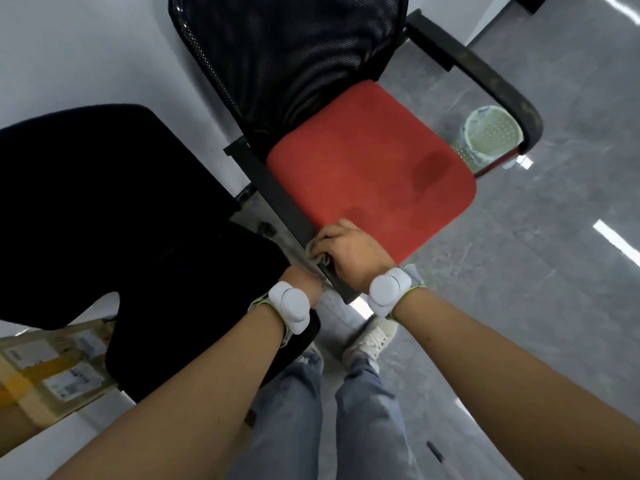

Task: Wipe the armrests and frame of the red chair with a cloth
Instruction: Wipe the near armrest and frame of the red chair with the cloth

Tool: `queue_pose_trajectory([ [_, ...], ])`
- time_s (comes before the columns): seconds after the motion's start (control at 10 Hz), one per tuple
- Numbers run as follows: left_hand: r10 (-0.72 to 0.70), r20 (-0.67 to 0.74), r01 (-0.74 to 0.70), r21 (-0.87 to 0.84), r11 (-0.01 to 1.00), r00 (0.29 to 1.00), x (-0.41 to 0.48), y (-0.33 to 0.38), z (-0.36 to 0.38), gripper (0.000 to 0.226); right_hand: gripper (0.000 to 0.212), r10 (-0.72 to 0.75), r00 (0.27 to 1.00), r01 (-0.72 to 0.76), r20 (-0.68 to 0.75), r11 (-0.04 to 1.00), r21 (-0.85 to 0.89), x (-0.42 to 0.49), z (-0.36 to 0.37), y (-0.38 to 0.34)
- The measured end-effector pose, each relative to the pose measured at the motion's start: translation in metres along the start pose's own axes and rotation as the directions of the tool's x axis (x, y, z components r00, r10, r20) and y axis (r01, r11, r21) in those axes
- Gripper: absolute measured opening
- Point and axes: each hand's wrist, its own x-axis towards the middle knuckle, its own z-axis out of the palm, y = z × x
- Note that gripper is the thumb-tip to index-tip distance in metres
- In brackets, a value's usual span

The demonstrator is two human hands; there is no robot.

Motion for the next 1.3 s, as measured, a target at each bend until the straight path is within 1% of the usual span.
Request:
queue_pose_trajectory([
  [0.1, -0.007, 0.015, 0.008, -0.032, 0.999, 1.000, 0.004, 0.001, 0.005, 0.033, 0.032, 0.056, 0.996, -0.050, -0.068, 0.996, 0.076, -0.032, 0.011, 0.005],
  [0.2, -0.048, 0.039, 0.050, -0.068, 0.996, 0.998, 0.003, 0.004, 0.013, 0.026, 0.026, 0.126, 0.990, -0.119, -0.068, 0.988, 0.103, -0.066, 0.017, 0.010],
  [0.3, -0.063, 0.056, 0.070, -0.133, 0.989, 0.996, 0.000, 0.007, 0.018, 0.021, 0.025, 0.169, 0.985, -0.165, -0.042, 0.983, 0.082, -0.071, 0.014, 0.011],
  [0.4, -0.074, 0.086, 0.084, -0.124, 0.989, 0.994, 0.000, 0.008, 0.023, 0.024, 0.034, 0.190, 0.972, -0.171, -0.135, 0.975, 0.144, -0.057, 0.009, 0.007],
  [0.5, -0.114, 0.057, 0.122, -0.161, 0.979, 0.992, -0.001, 0.008, 0.024, 0.025, 0.040, 0.121, 0.978, -0.097, -0.172, 0.985, 0.143, -0.042, 0.017, -0.002],
  [0.6, -0.129, 0.024, 0.131, -0.238, 0.962, 0.991, 0.000, 0.005, 0.022, 0.013, 0.026, 0.106, 0.980, -0.088, -0.172, 0.990, 0.108, -0.062, 0.041, -0.001],
  [0.7, -0.186, 0.028, 0.186, -0.305, 0.934, 0.982, 0.002, 0.005, 0.019, 0.015, 0.013, 0.173, 0.968, -0.150, -0.182, 0.979, 0.136, -0.099, 0.059, 0.010],
  [0.8, -0.213, 0.042, 0.213, -0.360, 0.908, 0.976, 0.003, 0.009, 0.022, 0.008, 0.010, 0.277, 0.939, -0.244, -0.206, 0.955, 0.172, -0.111, 0.062, 0.014],
  [0.9, -0.215, 0.051, 0.218, -0.382, 0.898, 0.975, 0.002, 0.011, 0.030, 0.007, 0.015, 0.356, 0.879, -0.262, -0.317, 0.916, 0.303, -0.094, 0.053, -0.003],
  [1.0, -0.218, 0.057, 0.222, -0.401, 0.889, 0.974, 0.000, 0.012, 0.036, 0.017, 0.024, 0.374, 0.857, -0.237, -0.354, 0.897, 0.373, -0.072, 0.047, -0.020],
  [1.1, -0.239, 0.034, 0.231, -0.418, 0.878, 0.970, 0.000, 0.015, 0.037, 0.019, 0.016, 0.368, 0.882, -0.270, -0.294, 0.906, 0.325, -0.086, 0.063, -0.019],
  [1.2, -0.247, 0.023, 0.231, -0.439, 0.868, 0.969, 0.001, 0.016, 0.033, 0.030, 0.016, 0.619, 0.781, -0.536, -0.086, 0.734, 0.418, -0.123, 0.092, -0.007],
  [1.3, -0.257, 0.028, 0.240, -0.467, 0.851, 0.966, 0.001, 0.017, 0.030, 0.028, 0.012, 0.868, 0.471, -0.748, 0.160, 0.296, 0.594, -0.141, 0.093, -0.002],
])
